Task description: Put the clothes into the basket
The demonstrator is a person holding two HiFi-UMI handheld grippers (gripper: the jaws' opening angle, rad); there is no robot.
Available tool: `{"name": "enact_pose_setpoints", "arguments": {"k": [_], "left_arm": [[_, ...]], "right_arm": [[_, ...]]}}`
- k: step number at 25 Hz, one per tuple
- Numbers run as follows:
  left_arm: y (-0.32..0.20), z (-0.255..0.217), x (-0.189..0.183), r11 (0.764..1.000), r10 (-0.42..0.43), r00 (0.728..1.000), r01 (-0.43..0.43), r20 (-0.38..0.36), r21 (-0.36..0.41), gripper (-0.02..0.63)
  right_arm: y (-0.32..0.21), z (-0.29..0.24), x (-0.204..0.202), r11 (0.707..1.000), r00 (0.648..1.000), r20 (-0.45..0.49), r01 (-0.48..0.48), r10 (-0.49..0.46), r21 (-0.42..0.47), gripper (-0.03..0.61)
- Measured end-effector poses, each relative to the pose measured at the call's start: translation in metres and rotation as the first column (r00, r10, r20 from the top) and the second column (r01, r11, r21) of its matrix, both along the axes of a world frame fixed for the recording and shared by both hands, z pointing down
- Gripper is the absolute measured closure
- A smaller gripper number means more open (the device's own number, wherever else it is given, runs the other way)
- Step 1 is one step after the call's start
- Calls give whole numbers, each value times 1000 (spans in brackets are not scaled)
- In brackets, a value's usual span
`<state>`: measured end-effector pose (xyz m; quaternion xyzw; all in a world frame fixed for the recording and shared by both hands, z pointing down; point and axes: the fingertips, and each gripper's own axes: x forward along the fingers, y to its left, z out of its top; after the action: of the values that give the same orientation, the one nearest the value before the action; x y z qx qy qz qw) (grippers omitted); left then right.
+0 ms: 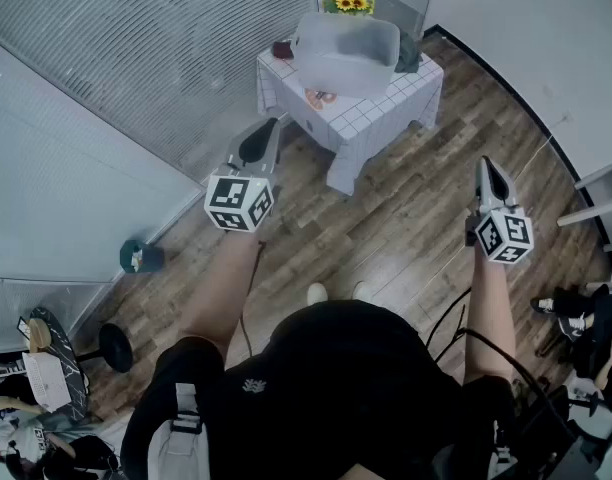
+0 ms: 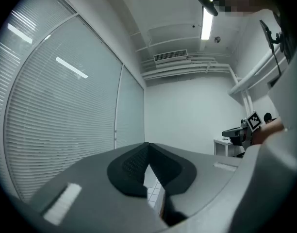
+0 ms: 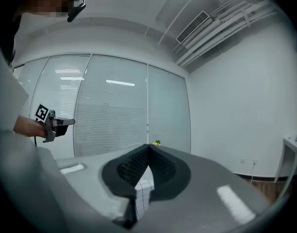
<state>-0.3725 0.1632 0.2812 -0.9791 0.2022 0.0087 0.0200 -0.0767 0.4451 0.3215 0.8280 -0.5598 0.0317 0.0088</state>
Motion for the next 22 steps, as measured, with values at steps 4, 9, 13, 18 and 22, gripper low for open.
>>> {"name": "enact_pose_setpoints", "arguments": {"k": [4, 9, 13, 18, 22], "left_arm": [[7, -7, 9, 1000, 11, 1000, -11, -14, -4, 609], [15, -5, 25, 1000, -3, 1000, 3, -5, -7, 609], [20, -3, 46, 1000, -17, 1000, 17, 8, -2, 609], [30, 1, 76, 999, -33, 999, 33, 10, -1, 609], [36, 8, 96, 1000, -29, 999, 30, 20, -8, 609]], "right_arm": [[4, 0, 8, 1000, 1000, 10, -5, 5, 4, 578], [7, 5, 26, 1000, 1000, 24, 8, -8, 7, 578], [10, 12, 46, 1000, 999, 41, 20, -20, 13, 578], [15, 16, 75, 999, 1000, 6, 29, -29, 17, 578], [10, 28, 96, 999, 999, 25, 34, -34, -2, 578]]}}
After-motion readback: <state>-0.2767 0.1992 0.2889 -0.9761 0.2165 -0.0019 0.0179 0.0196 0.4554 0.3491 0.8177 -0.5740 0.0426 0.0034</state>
